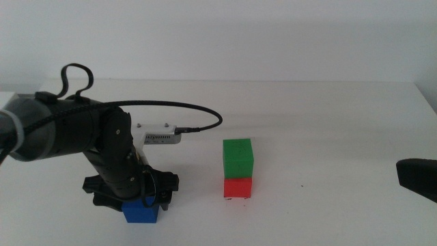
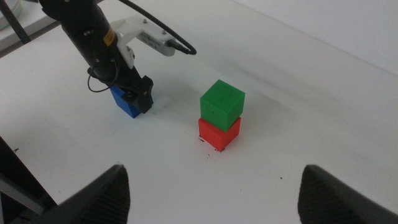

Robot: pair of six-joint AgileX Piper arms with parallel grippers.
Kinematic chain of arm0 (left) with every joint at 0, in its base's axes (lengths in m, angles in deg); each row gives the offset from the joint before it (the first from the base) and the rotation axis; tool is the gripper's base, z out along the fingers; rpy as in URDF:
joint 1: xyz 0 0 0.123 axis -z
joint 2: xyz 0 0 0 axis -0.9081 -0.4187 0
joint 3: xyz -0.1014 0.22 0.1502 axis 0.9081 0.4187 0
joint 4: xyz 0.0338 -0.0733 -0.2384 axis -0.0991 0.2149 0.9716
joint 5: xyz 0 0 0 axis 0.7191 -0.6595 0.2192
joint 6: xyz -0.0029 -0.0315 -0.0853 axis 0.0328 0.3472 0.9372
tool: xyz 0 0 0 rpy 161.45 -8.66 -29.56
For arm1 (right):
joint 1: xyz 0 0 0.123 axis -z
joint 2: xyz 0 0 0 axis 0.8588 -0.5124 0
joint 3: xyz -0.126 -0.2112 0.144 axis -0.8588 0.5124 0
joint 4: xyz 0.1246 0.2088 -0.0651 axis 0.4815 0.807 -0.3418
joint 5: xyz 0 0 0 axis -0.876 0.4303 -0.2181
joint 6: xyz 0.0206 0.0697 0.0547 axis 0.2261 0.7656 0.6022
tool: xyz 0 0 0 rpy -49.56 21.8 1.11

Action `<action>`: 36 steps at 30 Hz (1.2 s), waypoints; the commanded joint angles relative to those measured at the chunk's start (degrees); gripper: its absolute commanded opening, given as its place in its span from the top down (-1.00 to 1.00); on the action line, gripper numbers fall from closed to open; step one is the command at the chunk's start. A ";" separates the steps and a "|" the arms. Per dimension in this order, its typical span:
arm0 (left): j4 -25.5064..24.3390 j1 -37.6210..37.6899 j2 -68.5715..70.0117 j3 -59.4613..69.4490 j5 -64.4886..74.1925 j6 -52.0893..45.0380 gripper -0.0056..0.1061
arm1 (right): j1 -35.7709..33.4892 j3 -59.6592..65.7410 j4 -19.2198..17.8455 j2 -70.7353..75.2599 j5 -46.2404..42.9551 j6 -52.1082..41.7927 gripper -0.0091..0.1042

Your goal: Stack red cubes first, then green, then blue cubes in a specific spot.

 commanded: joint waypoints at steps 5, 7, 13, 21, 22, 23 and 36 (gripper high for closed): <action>0.48 -0.11 -0.34 0.05 -0.42 -0.41 -0.53 | 0.32 0.18 -0.08 0.28 -0.95 -0.13 -0.60; 0.48 -0.11 -0.34 0.05 0.57 -0.14 -0.35 | 0.32 0.18 -0.08 0.28 -0.95 -0.13 -0.60; 0.36 -0.11 0.83 0.05 1.81 1.57 0.43 | 0.32 0.18 -0.08 0.28 -0.95 -0.13 -0.60; -4.43 5.07 9.36 -12.87 21.52 9.50 0.90 | 0.32 0.18 -0.08 0.28 -0.95 -0.13 -0.60; -6.51 6.85 9.37 -15.99 24.39 11.83 0.89 | 0.32 0.18 -0.08 0.28 -0.95 -0.13 -0.60; -8.53 8.66 8.89 -19.14 27.07 13.81 0.89 | 0.32 0.18 -0.08 0.28 -0.95 -0.13 -0.60; -10.73 20.97 -7.63 -45.80 27.99 28.68 0.89 | 0.32 0.18 -0.08 0.28 -0.95 -0.13 -0.60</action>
